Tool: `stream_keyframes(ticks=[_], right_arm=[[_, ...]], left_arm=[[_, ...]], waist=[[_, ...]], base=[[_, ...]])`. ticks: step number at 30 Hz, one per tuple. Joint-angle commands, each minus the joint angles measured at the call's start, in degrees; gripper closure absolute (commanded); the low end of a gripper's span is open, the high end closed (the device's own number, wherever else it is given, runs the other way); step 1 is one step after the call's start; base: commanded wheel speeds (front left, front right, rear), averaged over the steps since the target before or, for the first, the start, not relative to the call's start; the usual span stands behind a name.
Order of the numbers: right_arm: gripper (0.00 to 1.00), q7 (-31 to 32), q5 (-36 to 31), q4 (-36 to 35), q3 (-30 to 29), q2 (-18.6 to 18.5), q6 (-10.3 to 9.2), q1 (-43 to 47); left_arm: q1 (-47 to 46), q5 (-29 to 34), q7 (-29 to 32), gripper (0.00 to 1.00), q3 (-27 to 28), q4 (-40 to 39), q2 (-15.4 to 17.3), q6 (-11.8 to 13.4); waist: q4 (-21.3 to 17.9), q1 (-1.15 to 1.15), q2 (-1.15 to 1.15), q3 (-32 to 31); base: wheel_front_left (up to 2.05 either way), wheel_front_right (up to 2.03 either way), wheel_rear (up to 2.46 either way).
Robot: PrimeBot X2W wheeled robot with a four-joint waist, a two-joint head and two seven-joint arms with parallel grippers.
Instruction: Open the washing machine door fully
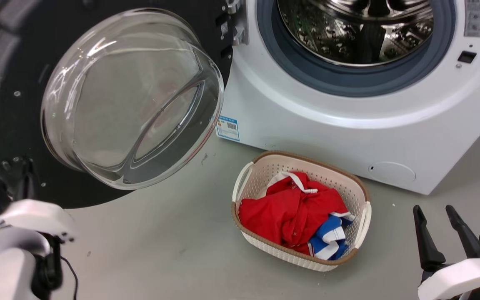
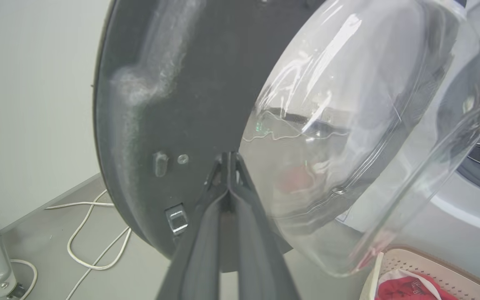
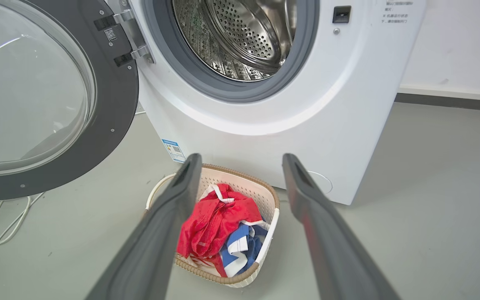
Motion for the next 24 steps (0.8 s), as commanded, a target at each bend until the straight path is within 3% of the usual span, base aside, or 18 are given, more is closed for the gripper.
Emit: stream_keyframes(ticks=[1, 2, 4, 5, 6, 16, 24], right_arm=[[0.00, -0.40, 0.00, 0.25, 0.00, 0.33, 0.01, 0.37], [0.00, -0.56, 0.00, 0.49, 0.16, 0.53, 0.01, 0.41], [0.00, -0.86, -0.02, 0.70, 0.39, 0.82, 0.01, 0.56], [0.00, -0.79, -0.08, 0.82, 0.42, 0.93, 0.01, 0.74], [0.00, -0.95, -0.17, 0.91, 0.36, 1.05, 0.01, 0.90], [0.00, -1.95, -1.16, 1.49, 1.06, 2.18, 0.01, 1.83], [0.00, -2.29, -2.31, 2.00, 2.13, 2.51, 0.01, 0.96]], left_arm=[[1.44, 0.39, -0.46, 1.00, -0.33, -1.37, -0.64, 0.49], [2.66, 0.89, -0.63, 0.98, -0.79, -2.67, -0.67, 0.96], [5.14, 1.46, -0.68, 0.62, -1.50, -5.67, -1.09, 1.89], [6.39, 1.79, -0.41, 0.37, -1.87, -6.94, -1.19, 2.36], [7.51, 2.04, -0.27, 0.00, -2.30, -8.52, -1.38, 2.85], [16.76, 5.49, 2.92, 0.00, -7.39, -20.67, -2.58, 7.41], [15.03, 7.23, 2.99, 0.00, -13.42, -21.44, -5.20, 5.05]], waist=[[0.37, 0.00, 0.00, -0.99], [0.44, 0.00, 0.00, -1.53], [0.51, 0.00, 0.00, -2.39], [0.52, 0.00, 0.00, -2.77], [0.54, 0.00, 0.00, -3.11], [-1.85, 0.00, 0.00, -6.14], [-6.96, 0.00, 0.00, -7.06]], base=[[0.00, 0.00, 0.00], [0.00, 0.00, 0.00], [0.00, 0.00, 0.00], [0.00, 0.00, 0.00], [0.00, 0.00, 0.00], [0.00, 0.00, 0.00], [0.00, 0.00, 0.00]])
